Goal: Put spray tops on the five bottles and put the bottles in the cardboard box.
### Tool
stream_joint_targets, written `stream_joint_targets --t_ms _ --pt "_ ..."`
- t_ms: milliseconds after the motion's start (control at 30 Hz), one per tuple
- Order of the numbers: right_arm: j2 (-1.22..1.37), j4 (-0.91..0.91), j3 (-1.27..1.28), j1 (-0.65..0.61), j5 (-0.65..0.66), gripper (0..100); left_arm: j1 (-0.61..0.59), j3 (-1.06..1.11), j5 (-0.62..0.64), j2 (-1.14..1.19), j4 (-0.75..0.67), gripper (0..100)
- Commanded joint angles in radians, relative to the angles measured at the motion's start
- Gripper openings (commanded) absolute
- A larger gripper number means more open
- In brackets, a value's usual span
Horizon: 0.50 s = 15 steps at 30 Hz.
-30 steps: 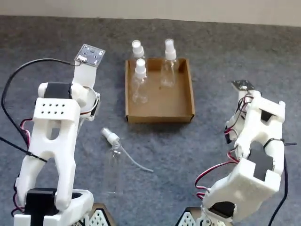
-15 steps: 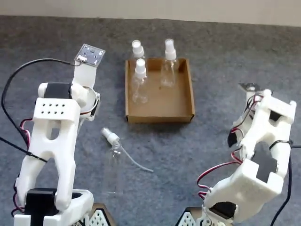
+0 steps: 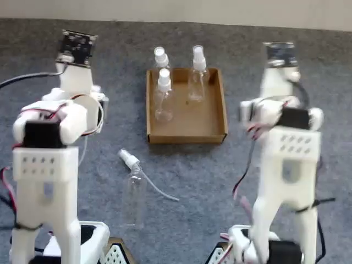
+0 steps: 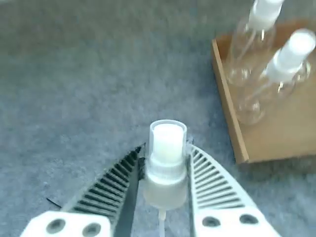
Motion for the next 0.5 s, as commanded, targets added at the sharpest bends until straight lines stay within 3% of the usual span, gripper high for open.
stream_joint_targets --t_ms 0,200,367,467 --pt "-0.196 -0.189 0.163 -0.275 -0.089 0.5 0.001 -0.071 0.018 -0.124 -0.018 3" --pt "-0.211 -0.417 0.344 -0.467 -0.143 0.5 0.008 -0.222 0.129 -0.163 -0.021 3" --pt "-0.214 -0.42 0.394 -0.51 -0.144 0.7 0.139 -0.318 0.137 -0.162 -0.023 3" --pt "-0.254 -0.417 0.406 -0.515 -0.147 0.5 0.243 -0.323 0.138 -0.165 -0.103 3"
